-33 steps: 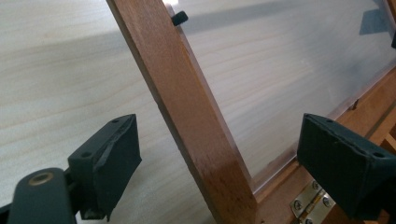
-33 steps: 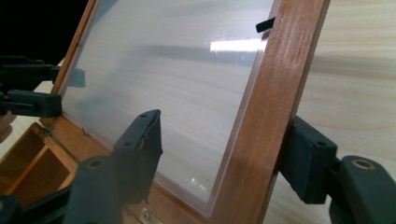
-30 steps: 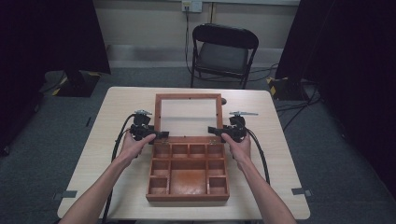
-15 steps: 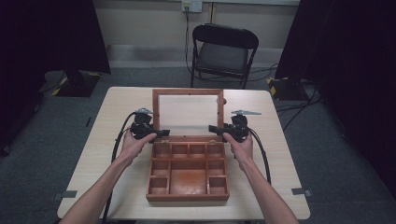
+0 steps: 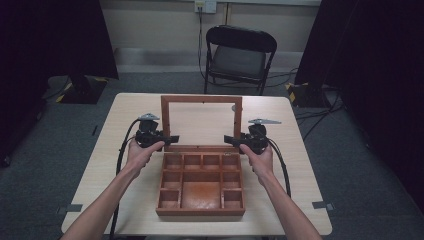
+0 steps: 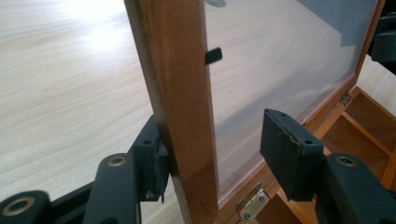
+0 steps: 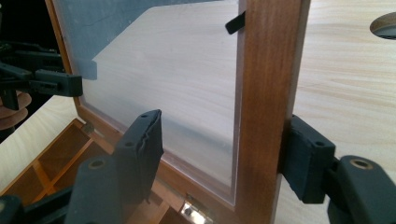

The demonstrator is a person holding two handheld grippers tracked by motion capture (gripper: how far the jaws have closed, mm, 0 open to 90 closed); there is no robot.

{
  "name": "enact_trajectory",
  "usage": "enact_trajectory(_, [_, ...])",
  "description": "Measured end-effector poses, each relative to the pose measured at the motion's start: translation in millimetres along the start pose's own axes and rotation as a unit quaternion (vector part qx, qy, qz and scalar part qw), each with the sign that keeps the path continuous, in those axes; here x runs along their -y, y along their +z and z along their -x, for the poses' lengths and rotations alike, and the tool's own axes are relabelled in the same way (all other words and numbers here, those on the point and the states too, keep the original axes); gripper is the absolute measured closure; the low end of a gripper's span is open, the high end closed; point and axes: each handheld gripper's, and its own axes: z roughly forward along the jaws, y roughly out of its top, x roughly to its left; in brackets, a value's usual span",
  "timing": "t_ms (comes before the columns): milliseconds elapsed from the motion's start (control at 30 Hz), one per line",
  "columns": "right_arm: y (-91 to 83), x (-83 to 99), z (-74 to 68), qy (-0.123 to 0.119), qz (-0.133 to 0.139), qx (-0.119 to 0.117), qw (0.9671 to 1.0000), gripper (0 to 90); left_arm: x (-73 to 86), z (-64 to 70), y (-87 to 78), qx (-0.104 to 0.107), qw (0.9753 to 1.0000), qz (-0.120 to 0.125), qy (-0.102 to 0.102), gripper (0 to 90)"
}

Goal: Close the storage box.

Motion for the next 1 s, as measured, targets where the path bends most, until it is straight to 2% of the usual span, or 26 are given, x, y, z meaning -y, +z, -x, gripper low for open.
enact_trajectory(100, [-4.9,0.4,-3.6,0.0,-0.009,0.0,1.0,37.1,-0.3,1.8,-5.0,0.008,1.0,0.005,0.0,47.8])
enact_trajectory(167, [-7.5,1.2,-4.5,0.001,-0.013,-0.001,0.9999,37.9,-0.9,3.1,-8.6,0.011,0.9999,0.006,0.007,48.8])
enact_trajectory(367, [-13.9,3.8,-5.9,0.001,-0.001,-0.009,1.0,39.8,0.2,4.6,-14.0,0.021,0.9997,0.006,0.015,50.4])
enact_trajectory(533, [-18.1,3.7,-8.4,0.007,-0.003,-0.01,0.9999,37.3,0.9,6.6,-18.2,0.023,0.9995,0.004,0.021,50.5])
enact_trajectory(800, [-26.4,3.9,-13.4,0.003,0.001,-0.011,0.9999,36.9,2.3,12.7,-22.8,0.022,0.9995,0.006,0.02,48.5])
enact_trajectory(1000, [-31.6,4.4,-14.3,0.002,0.011,-0.007,0.9999,40.0,4.0,16.8,-29.0,0.024,0.9993,0.012,0.026,47.1])
